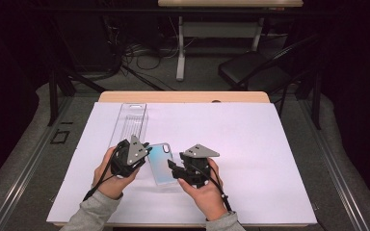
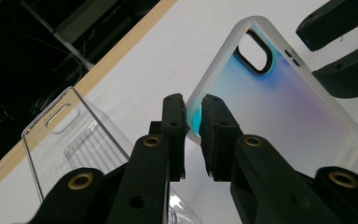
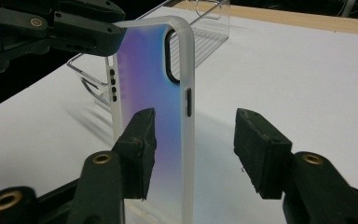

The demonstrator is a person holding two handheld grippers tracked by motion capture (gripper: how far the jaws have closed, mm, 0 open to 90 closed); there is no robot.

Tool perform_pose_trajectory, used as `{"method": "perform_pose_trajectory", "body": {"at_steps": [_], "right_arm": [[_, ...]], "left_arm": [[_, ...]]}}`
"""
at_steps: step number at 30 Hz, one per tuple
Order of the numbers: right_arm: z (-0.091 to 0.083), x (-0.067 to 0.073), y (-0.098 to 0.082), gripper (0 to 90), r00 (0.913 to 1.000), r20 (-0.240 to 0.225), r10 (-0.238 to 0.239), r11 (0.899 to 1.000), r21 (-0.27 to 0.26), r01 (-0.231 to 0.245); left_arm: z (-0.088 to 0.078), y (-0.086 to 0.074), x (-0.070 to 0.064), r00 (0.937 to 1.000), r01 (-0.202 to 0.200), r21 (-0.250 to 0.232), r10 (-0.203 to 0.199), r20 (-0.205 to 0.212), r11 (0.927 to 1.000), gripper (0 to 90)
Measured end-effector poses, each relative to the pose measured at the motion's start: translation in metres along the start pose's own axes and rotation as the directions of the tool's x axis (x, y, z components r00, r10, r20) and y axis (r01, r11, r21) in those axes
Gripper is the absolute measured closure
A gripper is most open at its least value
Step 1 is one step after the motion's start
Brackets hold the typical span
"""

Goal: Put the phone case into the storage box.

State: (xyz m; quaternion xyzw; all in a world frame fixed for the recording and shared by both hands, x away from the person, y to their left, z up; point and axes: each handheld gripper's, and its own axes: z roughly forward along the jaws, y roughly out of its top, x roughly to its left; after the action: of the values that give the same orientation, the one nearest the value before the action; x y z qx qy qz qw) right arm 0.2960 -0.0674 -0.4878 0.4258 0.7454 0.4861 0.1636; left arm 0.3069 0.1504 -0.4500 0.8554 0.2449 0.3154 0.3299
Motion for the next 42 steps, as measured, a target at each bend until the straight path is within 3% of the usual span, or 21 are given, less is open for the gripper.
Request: {"method": "perform_pose_trajectory", "body": {"at_steps": [14,26,36,42], "right_arm": [[-0.011,-0.009,0.003,42.2,0.9981,-0.052,-0.033,0.999,0.002,0.033],[-0.022,-0.021,0.002,42.4,0.9985,-0.027,-0.047,0.999,-0.011,0.046],[-0.030,-0.034,-0.002,38.7,0.9977,0.020,-0.065,0.997,-0.030,0.065],[-0.033,-0.041,-0.005,33.1,0.9989,0.020,-0.044,0.998,-0.042,0.044]], "left_arm": [[0.000,-0.002,0.003,0.9997,0.022,-0.007,-0.022,-0.005,0.9997,80.6],[-0.001,-0.003,0.006,0.9996,0.027,-0.007,-0.027,-0.007,0.9996,80.6],[-0.001,-0.004,0.007,0.9995,0.031,-0.010,-0.031,-0.008,0.9995,80.6],[-0.001,-0.004,0.007,0.9995,0.031,-0.013,-0.031,-0.009,0.9994,80.6]]}}
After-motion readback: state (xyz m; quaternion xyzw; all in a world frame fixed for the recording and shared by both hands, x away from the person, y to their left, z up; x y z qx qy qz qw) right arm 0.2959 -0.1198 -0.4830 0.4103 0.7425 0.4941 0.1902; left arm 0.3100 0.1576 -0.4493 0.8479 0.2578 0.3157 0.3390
